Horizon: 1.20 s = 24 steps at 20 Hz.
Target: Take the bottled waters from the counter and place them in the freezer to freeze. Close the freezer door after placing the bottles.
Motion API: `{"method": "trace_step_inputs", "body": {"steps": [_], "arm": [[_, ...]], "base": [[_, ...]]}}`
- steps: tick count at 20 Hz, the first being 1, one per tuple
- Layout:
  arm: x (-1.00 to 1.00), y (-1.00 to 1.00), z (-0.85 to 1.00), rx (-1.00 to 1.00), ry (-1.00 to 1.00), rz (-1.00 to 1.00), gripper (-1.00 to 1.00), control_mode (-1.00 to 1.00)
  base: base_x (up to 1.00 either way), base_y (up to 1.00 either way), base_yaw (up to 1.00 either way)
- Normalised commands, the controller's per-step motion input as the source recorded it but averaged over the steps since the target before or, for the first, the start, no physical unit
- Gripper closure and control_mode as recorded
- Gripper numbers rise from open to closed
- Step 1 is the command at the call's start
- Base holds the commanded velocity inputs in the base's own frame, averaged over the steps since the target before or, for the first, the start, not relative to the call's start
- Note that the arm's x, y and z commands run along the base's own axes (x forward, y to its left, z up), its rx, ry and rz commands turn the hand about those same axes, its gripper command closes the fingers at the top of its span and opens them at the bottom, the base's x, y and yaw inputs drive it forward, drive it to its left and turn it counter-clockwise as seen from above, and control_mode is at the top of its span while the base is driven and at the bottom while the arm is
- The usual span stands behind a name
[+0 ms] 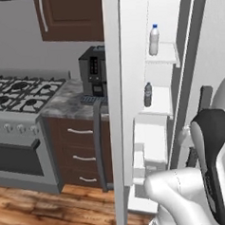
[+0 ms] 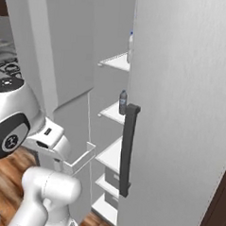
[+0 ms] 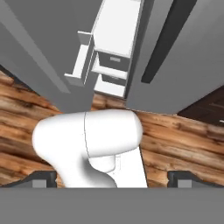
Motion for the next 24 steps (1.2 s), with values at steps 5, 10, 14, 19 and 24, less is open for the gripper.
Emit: {"method": "trace_step_inputs", "body": {"steps": [5,10,14,19,24], "arm": [[0.00,0.00,0.00,0.00,0.00,0.00,-1.00,1.00],[0.00,0.00,0.00,0.00,0.00,0.00,-1.00,1.00],[0.00,0.00,0.00,0.00,0.00,0.00,-1.00,1.00],[0.00,0.00,0.00,0.00,0.00,0.00,-1.00,1.00],[0.00,0.00,0.00,0.00,0.00,0.00,-1.00,1.00]], "base": [[-0.46,0.35,-0.22],[-0.12,0.55,-0.30],[0.00,0.53,-0.42],[-0.04,0.51,-0.23],[-0.14,0.43,-0.10]]}}
